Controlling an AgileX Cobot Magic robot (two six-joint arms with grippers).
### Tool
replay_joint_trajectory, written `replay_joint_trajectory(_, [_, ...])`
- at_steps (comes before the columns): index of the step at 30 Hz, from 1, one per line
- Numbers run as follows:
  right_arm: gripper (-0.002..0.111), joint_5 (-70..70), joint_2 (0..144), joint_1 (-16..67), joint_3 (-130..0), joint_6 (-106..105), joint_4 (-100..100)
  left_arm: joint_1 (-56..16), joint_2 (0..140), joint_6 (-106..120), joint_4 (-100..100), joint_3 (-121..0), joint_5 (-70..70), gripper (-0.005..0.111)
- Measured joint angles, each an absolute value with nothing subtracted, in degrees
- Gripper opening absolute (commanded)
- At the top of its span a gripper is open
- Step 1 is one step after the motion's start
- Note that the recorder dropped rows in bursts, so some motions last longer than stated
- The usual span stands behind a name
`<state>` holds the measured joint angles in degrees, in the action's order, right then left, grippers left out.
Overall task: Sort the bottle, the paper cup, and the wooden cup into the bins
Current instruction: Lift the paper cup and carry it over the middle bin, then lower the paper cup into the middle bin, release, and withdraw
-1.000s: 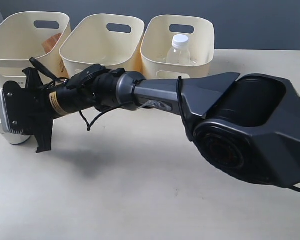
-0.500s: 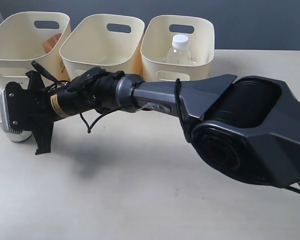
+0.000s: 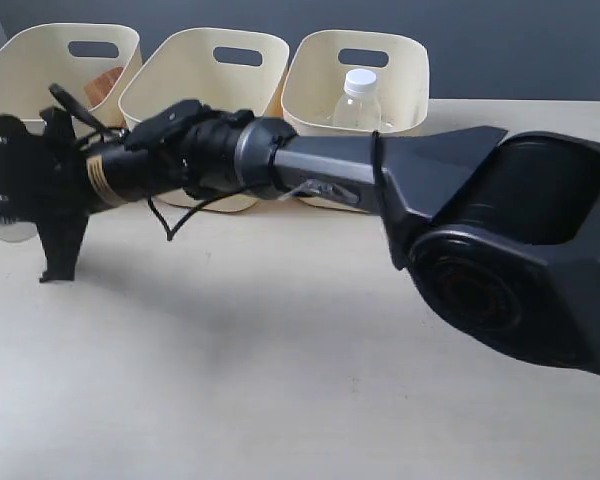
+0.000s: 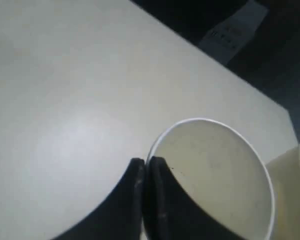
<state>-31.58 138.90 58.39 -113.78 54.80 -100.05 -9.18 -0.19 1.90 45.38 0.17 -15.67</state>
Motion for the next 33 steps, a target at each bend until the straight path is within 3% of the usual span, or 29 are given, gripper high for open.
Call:
replay_joint_trajectory(8, [-0.001,-33.84,127.62,57.17,-113.78,71.88,-100.05,-9.18,-0.19,1.90,45.38,0.17,-15.67,0.000])
replay_joint_trajectory(16, [-0.001,-33.83,120.51,48.20,-113.83,86.79,-100.05,-9.18,-0.19,1.90,45.38,0.17,-15.67,0.000])
replay_joint_trajectory(24, [-0.001,-27.85,123.99,39.68,-113.83,94.03,-100.04,-9.18,-0.19,1.90,45.38,0.17,-15.67,0.000])
replay_joint_trajectory(33, [-0.001,-24.01,132.79,37.91,-113.83,95.98,-100.04,-9.18,-0.19,1.90,45.38,0.17,-15.67,0.000])
